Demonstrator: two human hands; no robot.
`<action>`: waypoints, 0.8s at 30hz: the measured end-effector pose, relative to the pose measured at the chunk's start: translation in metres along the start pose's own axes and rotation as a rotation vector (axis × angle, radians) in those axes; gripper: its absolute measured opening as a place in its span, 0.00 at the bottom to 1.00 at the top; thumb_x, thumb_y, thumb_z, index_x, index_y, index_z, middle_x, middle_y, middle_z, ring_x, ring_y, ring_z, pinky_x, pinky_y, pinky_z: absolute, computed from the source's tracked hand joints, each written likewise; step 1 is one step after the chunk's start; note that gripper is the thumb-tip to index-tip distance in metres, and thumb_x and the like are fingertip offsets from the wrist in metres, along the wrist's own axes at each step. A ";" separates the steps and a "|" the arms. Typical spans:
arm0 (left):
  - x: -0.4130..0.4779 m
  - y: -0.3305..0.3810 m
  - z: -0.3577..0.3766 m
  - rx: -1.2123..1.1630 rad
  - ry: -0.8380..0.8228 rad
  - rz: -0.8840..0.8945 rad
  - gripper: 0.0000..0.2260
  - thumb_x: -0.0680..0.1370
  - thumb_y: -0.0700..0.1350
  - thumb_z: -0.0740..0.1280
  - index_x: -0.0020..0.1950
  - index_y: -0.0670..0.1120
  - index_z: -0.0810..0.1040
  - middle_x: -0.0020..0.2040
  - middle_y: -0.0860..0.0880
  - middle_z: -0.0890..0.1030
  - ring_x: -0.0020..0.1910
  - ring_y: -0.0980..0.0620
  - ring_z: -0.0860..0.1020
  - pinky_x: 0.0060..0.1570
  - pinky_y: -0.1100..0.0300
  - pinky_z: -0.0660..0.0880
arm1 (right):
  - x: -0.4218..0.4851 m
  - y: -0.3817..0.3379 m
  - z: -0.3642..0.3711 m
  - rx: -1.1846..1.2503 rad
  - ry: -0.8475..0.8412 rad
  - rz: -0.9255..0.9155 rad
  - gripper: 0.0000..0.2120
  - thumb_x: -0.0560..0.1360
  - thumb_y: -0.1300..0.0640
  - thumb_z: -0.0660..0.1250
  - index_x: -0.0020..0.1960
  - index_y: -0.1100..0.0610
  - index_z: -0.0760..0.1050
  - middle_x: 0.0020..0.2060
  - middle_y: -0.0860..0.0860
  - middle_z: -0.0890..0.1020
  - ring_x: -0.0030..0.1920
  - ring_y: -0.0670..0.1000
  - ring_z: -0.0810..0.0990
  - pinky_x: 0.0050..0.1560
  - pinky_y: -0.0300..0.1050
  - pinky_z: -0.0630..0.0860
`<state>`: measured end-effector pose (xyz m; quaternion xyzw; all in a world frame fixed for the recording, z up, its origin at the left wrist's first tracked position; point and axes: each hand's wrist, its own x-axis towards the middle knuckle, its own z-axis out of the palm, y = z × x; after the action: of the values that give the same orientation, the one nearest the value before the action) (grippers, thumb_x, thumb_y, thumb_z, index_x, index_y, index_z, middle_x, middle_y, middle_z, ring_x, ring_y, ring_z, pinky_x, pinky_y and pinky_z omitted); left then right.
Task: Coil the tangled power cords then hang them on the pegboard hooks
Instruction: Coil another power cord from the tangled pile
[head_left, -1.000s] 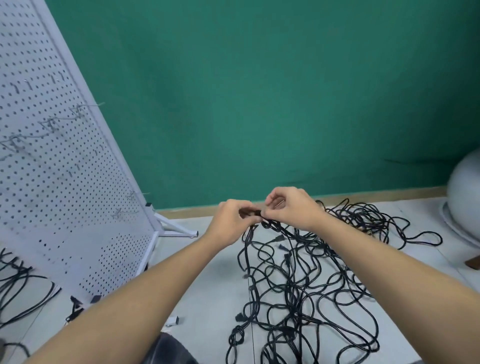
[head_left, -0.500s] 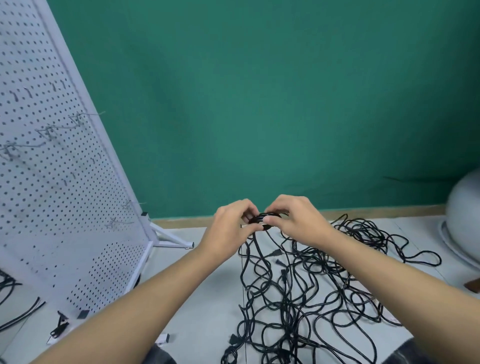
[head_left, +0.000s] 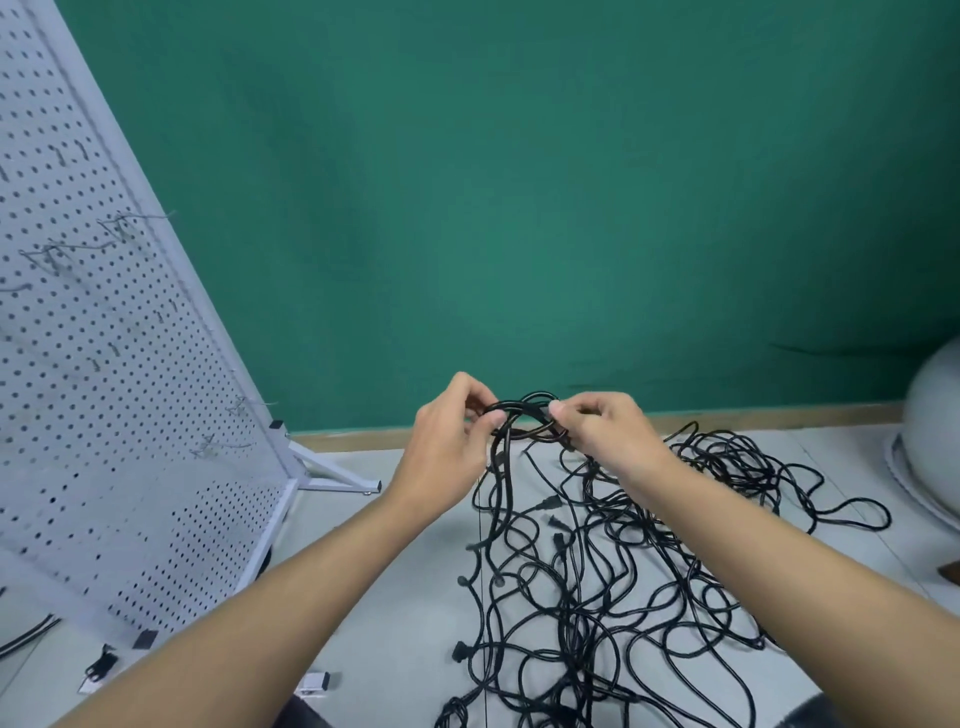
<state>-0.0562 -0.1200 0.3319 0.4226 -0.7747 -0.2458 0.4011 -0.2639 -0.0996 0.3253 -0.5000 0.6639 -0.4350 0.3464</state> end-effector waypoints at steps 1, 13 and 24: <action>-0.001 -0.003 -0.001 0.007 -0.018 0.016 0.04 0.82 0.41 0.69 0.52 0.48 0.75 0.45 0.53 0.79 0.46 0.55 0.78 0.49 0.54 0.77 | -0.004 -0.002 0.002 -0.099 0.003 -0.048 0.09 0.80 0.48 0.70 0.46 0.51 0.82 0.32 0.40 0.79 0.36 0.41 0.76 0.44 0.36 0.73; -0.010 -0.004 -0.011 0.360 0.083 0.294 0.10 0.78 0.50 0.70 0.54 0.47 0.87 0.40 0.53 0.85 0.37 0.48 0.82 0.36 0.53 0.80 | -0.035 -0.019 0.016 -0.403 0.014 -0.413 0.08 0.83 0.52 0.65 0.48 0.54 0.78 0.40 0.46 0.80 0.39 0.45 0.75 0.42 0.38 0.68; -0.011 0.001 -0.015 0.034 0.106 0.130 0.01 0.81 0.39 0.71 0.50 0.45 0.82 0.41 0.55 0.84 0.41 0.58 0.83 0.42 0.69 0.75 | -0.016 -0.015 0.008 -0.281 0.118 -0.139 0.12 0.85 0.51 0.61 0.52 0.57 0.79 0.45 0.51 0.81 0.46 0.51 0.78 0.46 0.45 0.70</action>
<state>-0.0406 -0.1111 0.3363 0.3906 -0.7822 -0.1830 0.4494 -0.2472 -0.0879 0.3368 -0.5619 0.7013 -0.3894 0.2024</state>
